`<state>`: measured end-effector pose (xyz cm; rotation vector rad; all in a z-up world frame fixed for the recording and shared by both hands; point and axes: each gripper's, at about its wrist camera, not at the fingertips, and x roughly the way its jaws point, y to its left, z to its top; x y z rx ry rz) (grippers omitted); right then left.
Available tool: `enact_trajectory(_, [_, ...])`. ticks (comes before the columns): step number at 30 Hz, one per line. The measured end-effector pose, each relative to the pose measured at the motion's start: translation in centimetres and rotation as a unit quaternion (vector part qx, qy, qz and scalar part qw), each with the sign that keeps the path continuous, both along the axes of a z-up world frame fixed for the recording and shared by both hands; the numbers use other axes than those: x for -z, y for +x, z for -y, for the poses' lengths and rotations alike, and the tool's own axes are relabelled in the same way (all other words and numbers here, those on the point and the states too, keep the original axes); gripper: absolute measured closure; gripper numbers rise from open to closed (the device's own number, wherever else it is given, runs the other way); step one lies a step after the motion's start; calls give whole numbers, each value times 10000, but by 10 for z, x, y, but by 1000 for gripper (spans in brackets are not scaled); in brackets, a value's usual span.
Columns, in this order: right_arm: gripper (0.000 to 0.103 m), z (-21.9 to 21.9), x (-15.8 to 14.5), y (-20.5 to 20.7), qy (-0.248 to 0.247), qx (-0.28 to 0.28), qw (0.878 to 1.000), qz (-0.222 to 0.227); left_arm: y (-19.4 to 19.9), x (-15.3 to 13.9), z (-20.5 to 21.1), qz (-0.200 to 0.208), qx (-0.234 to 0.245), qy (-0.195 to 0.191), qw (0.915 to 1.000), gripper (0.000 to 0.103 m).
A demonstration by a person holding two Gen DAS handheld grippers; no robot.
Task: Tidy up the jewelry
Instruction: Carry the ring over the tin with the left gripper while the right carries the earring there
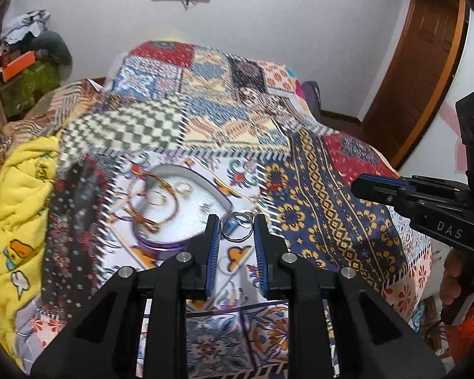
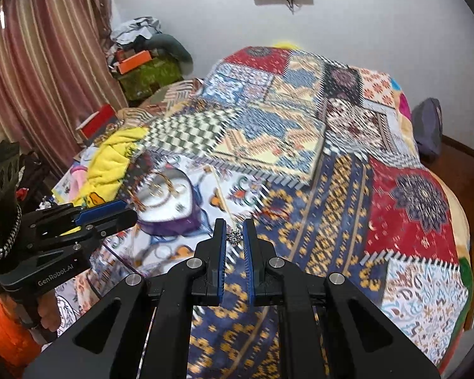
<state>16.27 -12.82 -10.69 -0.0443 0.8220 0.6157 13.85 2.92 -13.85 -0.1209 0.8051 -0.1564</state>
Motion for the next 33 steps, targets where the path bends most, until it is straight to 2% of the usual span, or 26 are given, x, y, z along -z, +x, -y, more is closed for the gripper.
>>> enact_trajectory(5, [94,-23,-8,2,86,-198,9997,128,-4,-9,-18,155,-188,-4,9997,82])
enact_trajectory(12, [94,-51,-11,8,176,-463,9986,184,-4,-7,-41,185,-442,-12,9988,82])
enact_trajectory(22, [94,-92,11,22,118,-845,9963,-44,5,7,-55,69,-514,9,9987,82])
enact_trajectory(33, [94,-110,38,39,-64,-958,9947,-372,25,28,-55,-117,-411,-33,9991,82])
